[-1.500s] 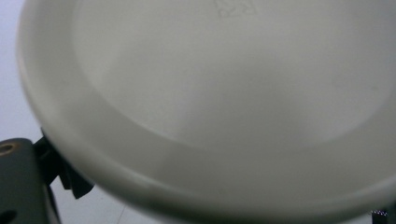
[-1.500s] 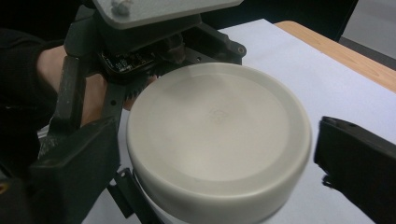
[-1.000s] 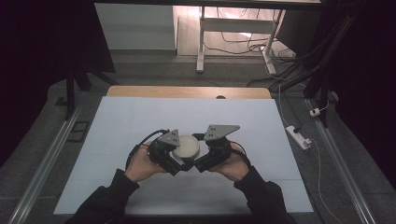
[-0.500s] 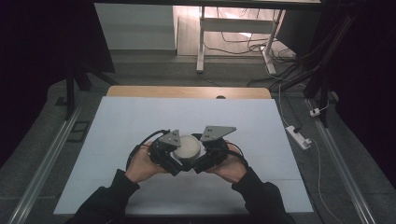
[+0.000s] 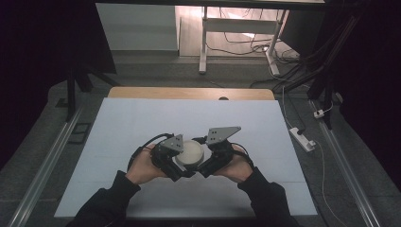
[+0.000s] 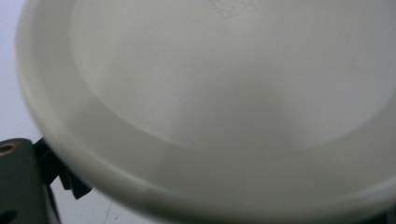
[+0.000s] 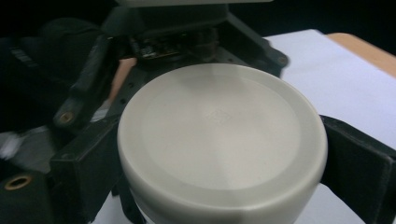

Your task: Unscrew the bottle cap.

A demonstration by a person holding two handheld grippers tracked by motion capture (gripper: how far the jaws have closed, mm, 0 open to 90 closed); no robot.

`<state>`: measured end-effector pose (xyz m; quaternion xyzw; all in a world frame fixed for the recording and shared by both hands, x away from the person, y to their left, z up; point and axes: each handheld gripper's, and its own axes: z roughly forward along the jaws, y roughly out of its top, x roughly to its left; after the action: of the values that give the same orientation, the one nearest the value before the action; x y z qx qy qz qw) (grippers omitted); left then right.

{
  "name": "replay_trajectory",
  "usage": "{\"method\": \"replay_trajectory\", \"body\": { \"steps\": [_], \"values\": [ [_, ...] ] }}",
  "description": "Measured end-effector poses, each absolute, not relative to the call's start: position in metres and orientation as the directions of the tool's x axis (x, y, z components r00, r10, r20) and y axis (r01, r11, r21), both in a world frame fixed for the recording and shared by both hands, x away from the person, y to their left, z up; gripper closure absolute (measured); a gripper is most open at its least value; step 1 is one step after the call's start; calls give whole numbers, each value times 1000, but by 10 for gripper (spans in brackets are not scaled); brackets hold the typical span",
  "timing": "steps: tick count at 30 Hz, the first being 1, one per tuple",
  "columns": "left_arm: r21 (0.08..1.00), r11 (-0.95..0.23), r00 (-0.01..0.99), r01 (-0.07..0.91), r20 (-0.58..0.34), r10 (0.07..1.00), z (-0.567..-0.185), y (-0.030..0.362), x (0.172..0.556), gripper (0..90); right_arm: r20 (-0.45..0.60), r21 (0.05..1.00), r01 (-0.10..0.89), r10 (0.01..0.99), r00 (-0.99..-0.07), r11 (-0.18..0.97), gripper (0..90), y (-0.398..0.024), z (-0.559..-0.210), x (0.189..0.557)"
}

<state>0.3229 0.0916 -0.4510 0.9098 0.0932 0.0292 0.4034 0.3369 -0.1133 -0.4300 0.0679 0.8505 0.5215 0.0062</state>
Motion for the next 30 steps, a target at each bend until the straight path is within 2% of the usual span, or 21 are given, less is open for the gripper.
{"method": "replay_trajectory", "body": {
  "steps": [3, 6, 9, 18, 23, 30],
  "values": [
    [741, -662, 991, 109, -28, 131, -451, 89, 320, 75, 76, 893, 73, 10, -997, 444, 68, -118, -431, 340],
    [740, -664, 990, 107, -21, 136, -451, 88, 319, 75, 85, 895, 69, -16, -996, 442, 65, -121, -431, 341],
    [746, -654, 986, 126, -20, 167, -449, 89, 320, 75, 83, 892, 91, 36, -996, 444, 4, -120, -428, 338],
    [732, -646, 948, 217, 1, 319, -447, 92, 324, 75, 39, 887, 172, 302, -952, 428, 0, -113, -418, 327],
    [734, -639, 942, 231, -3, 337, -446, 91, 324, 75, -4, 888, 159, 353, -936, 431, 11, -104, -421, 320],
    [744, -637, 956, 201, -8, 293, -445, 91, 322, 75, 20, 898, 160, 326, -945, 409, 68, -105, -424, 321]
  ]
}}
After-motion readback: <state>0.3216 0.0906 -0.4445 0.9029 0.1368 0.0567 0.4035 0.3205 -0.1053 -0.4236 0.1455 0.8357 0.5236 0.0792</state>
